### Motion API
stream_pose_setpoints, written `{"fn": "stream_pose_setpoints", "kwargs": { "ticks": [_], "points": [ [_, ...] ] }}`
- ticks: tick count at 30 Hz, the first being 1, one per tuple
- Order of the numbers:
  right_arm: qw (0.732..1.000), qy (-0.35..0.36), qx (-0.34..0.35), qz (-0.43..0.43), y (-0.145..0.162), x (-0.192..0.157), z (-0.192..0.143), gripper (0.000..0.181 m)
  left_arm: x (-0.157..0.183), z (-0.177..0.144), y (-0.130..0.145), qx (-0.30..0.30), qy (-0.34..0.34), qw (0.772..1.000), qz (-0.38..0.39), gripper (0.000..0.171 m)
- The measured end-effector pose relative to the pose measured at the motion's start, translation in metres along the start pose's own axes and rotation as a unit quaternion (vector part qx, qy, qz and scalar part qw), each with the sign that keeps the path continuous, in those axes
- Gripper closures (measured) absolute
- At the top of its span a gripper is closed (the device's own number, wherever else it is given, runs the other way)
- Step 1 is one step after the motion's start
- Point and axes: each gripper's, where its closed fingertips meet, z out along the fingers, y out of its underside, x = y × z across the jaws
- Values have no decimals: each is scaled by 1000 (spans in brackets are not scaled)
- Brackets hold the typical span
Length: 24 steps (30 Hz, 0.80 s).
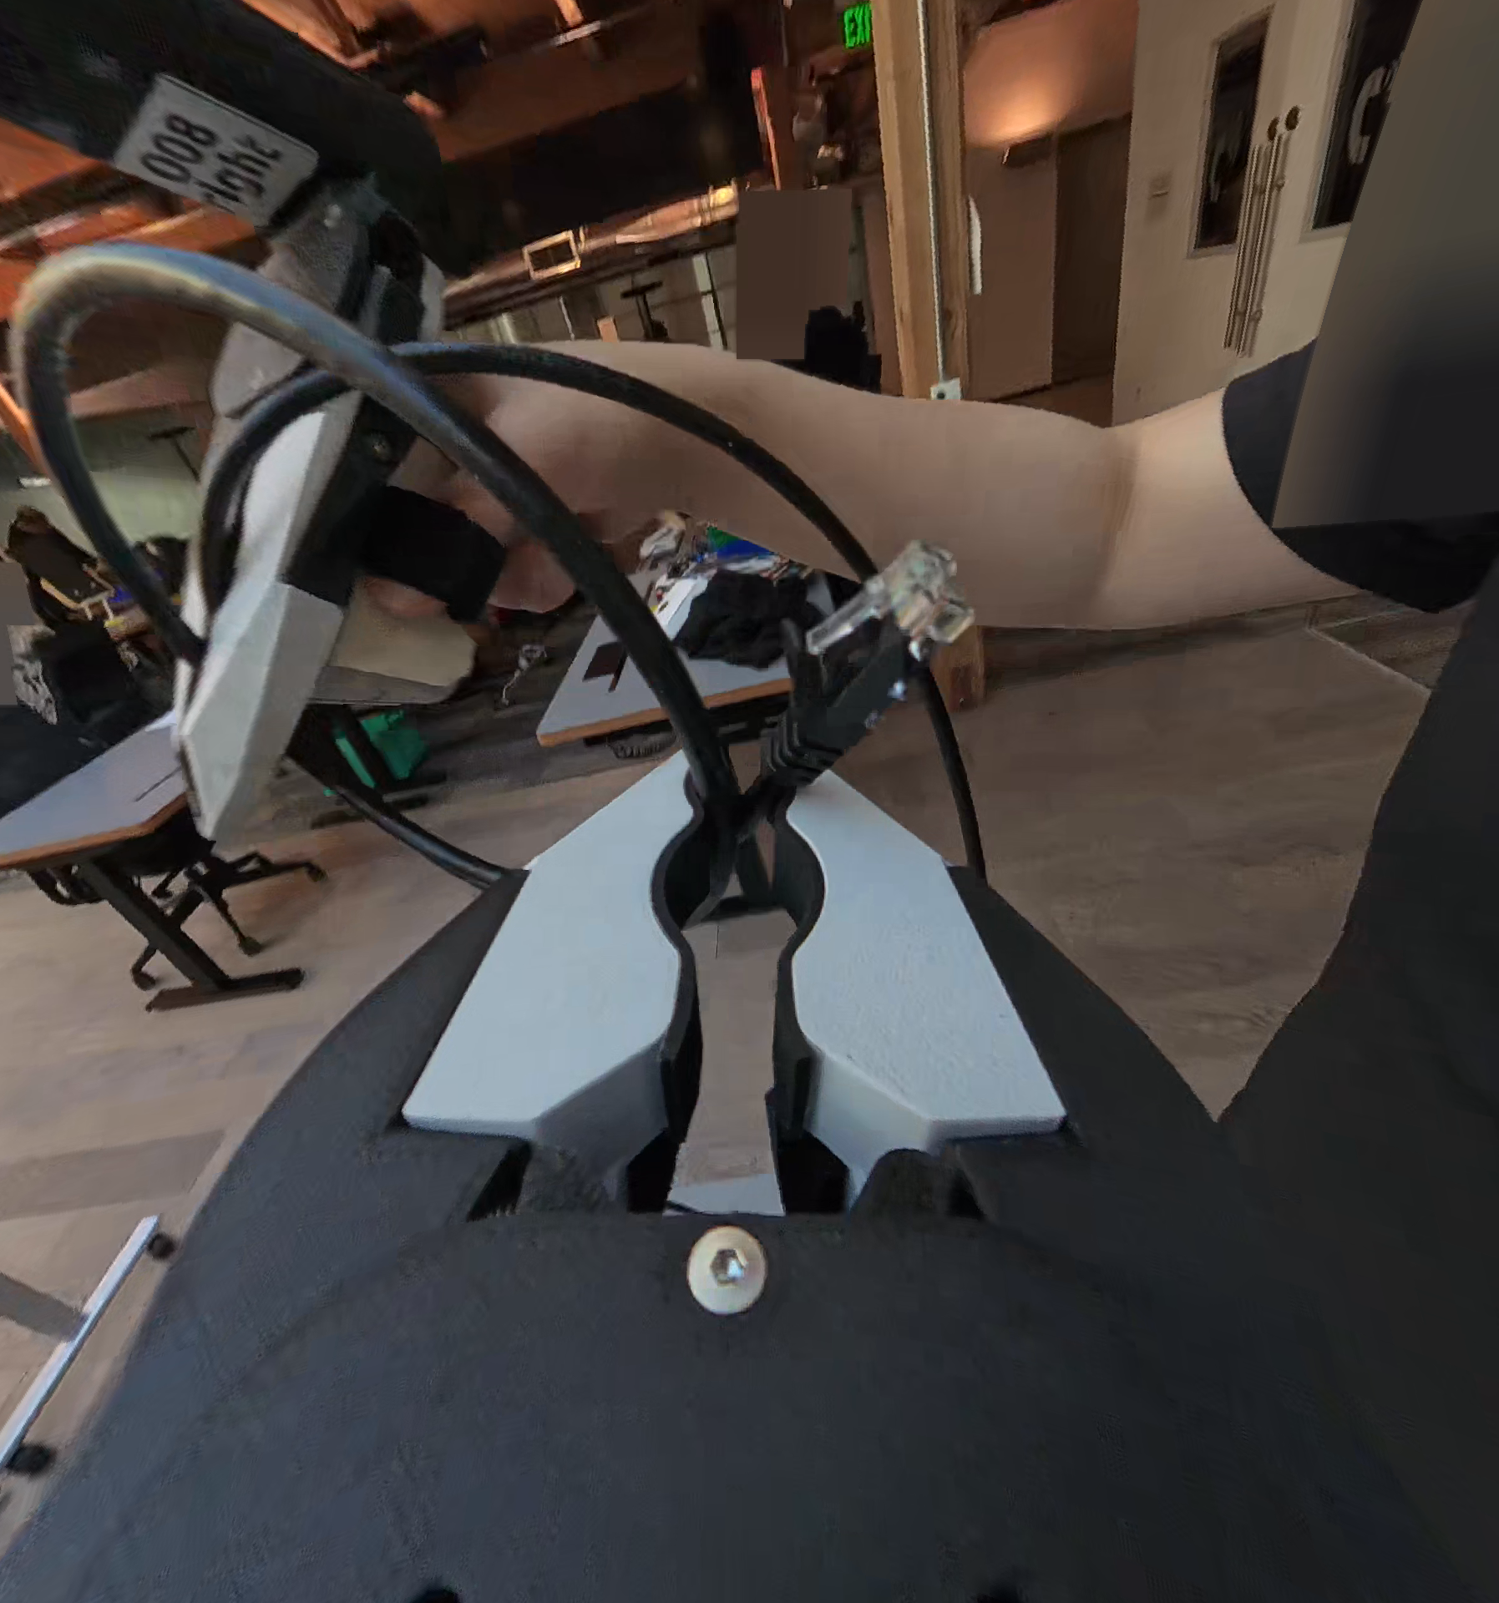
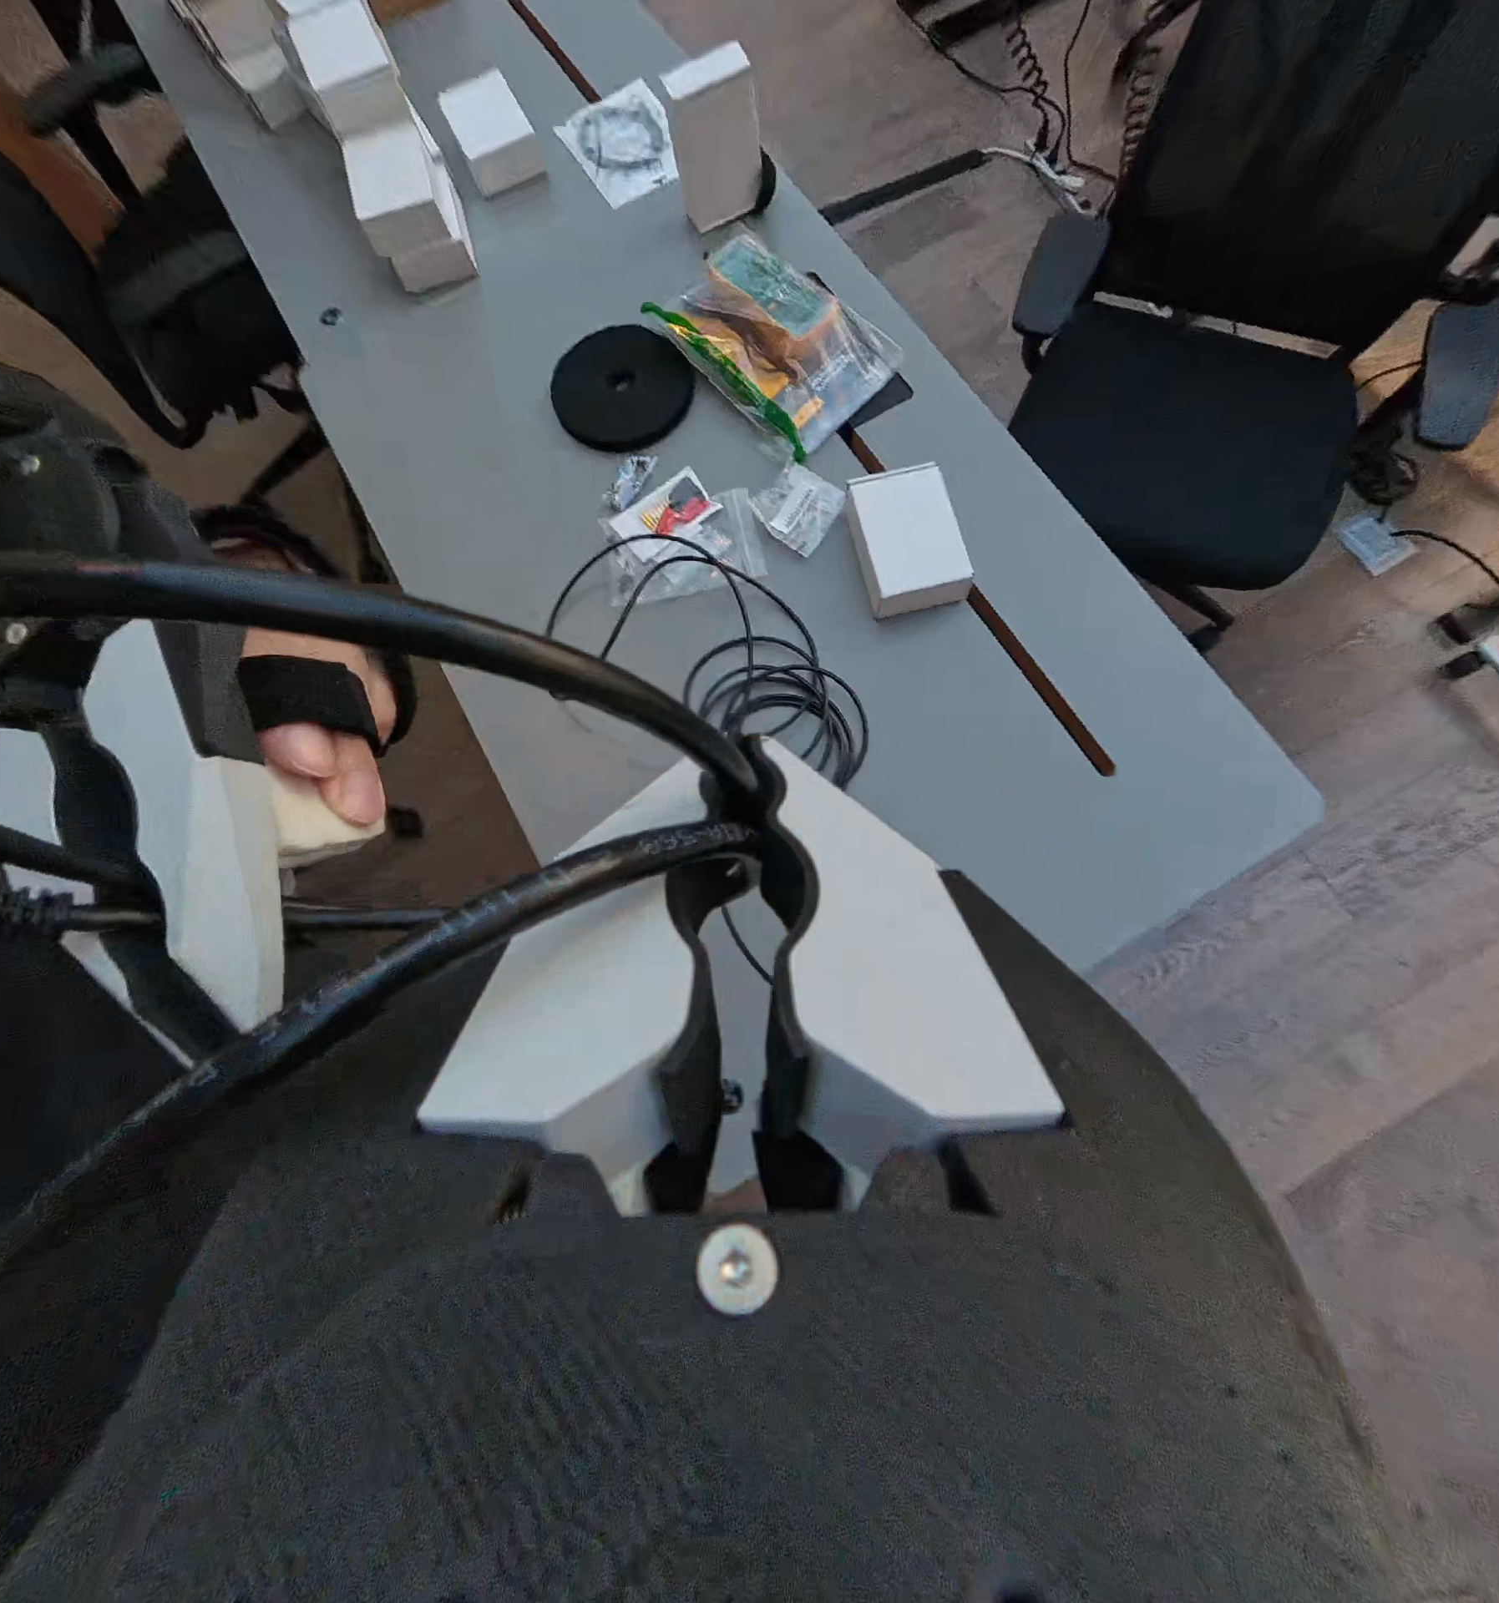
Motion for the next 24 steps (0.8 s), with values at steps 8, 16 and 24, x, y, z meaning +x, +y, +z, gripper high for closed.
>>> {"fn": "stream_pose_setpoints", "kwargs": {
  "ticks": [8, 16, 24],
  "points": [
    [982, 92, -122, -108, -42, -16, -35, 181, 5, -16, -49, 178, 56, 981, -55, 157],
    [989, 36, -76, -121, -65, -48, -39, 181, 15, -54, -63, 252, 148, 950, -106, 131],
    [983, 42, -121, -132, -55, -54, -37, 181, 21, -88, -64, 283, 333, 879, -190, 97]
  ]
}}
